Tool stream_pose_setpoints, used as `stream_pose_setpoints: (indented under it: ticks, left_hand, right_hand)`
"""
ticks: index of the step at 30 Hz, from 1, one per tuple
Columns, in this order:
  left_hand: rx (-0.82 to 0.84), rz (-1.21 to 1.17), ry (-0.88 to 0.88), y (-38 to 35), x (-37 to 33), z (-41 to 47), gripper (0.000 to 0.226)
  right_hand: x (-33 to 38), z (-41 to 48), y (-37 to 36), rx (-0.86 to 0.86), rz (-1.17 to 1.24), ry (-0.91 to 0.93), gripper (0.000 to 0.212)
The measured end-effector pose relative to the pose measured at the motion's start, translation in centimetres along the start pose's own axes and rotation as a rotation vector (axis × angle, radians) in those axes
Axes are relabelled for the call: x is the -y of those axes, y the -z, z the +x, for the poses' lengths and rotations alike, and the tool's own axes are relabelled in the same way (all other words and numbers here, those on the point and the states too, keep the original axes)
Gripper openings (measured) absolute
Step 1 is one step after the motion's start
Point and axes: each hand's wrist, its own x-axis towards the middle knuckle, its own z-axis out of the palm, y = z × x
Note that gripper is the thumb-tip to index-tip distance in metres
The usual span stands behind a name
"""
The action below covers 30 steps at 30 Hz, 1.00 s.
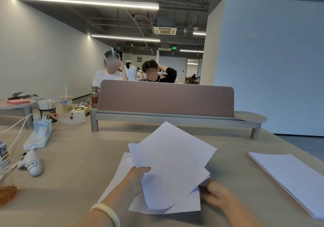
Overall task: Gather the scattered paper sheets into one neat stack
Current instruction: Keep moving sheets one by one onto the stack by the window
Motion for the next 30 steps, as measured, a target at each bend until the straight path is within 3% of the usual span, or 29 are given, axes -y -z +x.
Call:
stream_pose_setpoints:
  ticks: [3, 7, 12, 14, 18, 21, 25, 27, 30]
  left_hand:
    - [0.033, -0.006, -0.013, -1.0, 0.8, 0.1, 0.052]
    - [-0.126, 0.017, 0.034, -1.4, 2.3, 1.9, 0.066]
    - [-0.360, 0.085, 0.043, -2.1, 2.6, 2.7, 0.029]
    - [-0.423, 0.068, 0.009, -2.0, 2.2, 2.4, 0.022]
    - [-0.477, 0.024, -0.105, -1.3, 1.5, 1.9, 0.040]
    - [-0.540, 0.043, -0.125, -1.4, 1.1, 1.2, 0.041]
    - [-0.479, 0.147, -0.038, -1.8, 1.6, 0.3, 0.030]
    - [-0.403, 0.258, 0.016, -2.0, 1.9, 0.4, 0.043]
    - [-0.354, 0.324, 0.058, -1.8, 2.1, 0.5, 0.038]
  right_hand:
    - [-0.2, -0.6, 0.3, -0.003, -0.086, -0.030, 0.032]
    - [-0.1, -1.0, 0.3, 0.023, -0.168, -0.053, 0.034]
    - [0.2, -1.1, 0.3, 0.068, -0.200, -0.080, 0.037]
    - [0.2, -0.9, 0.7, 0.069, -0.161, -0.092, 0.041]
    - [-0.1, 0.0, 1.2, -0.016, 0.020, -0.043, 0.048]
    - [0.0, 0.4, 0.8, -0.091, 0.123, 0.064, 0.048]
    - [-0.4, 0.4, -0.5, -0.103, 0.199, 0.123, 0.055]
    - [-0.6, 0.1, -1.1, -0.062, 0.235, 0.081, 0.049]
    - [-0.9, -0.7, -1.9, 0.019, 0.254, -0.037, 0.034]
